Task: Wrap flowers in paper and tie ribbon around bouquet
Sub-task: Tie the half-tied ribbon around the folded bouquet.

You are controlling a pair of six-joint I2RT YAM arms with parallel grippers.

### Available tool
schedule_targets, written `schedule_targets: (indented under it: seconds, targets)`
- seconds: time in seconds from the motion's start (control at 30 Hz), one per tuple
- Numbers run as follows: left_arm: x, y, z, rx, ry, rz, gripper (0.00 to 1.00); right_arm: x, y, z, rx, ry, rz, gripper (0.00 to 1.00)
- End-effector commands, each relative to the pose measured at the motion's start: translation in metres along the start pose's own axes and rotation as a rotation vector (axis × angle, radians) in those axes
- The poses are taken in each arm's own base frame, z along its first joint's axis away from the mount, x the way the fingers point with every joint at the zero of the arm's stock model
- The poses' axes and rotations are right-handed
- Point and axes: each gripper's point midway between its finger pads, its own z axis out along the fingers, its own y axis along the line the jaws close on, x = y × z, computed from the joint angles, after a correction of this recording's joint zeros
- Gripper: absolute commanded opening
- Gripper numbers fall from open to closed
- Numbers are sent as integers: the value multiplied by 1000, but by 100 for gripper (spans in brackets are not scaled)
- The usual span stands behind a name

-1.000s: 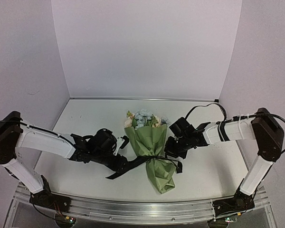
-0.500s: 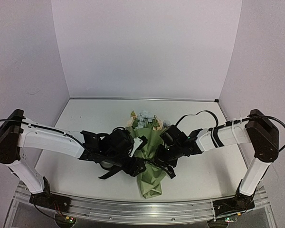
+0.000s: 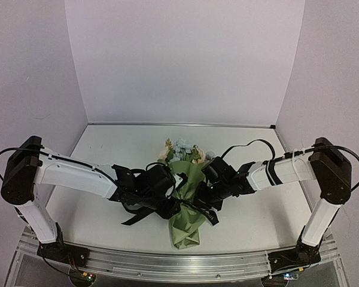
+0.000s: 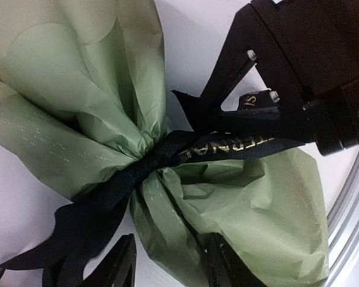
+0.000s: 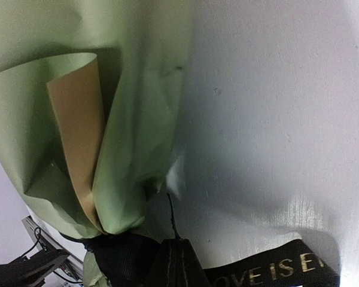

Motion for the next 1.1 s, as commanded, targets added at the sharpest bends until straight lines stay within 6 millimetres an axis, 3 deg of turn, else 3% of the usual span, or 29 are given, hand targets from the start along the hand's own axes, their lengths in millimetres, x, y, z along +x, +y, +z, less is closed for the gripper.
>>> schedule_targets:
  seconds: [0.0,0.3,0.57,0.77,1.07]
  targets:
    - [-6,-1,0,7,-15,-8,35,-6,11,-6,-27,-19,-14,0]
    - [3,3,-2,-1,-1,-29,1,-32,-3,-22,-2,-64,-9,0]
    - [9,4,-5,3,1,-44,0,-56,-13,-29,13,-92,22,0]
    - [13,6,-6,3,5,-55,0,-62,-19,-32,26,-105,22,0]
    - [16,7,-7,5,7,-67,0,-75,-44,-40,63,-130,51,0]
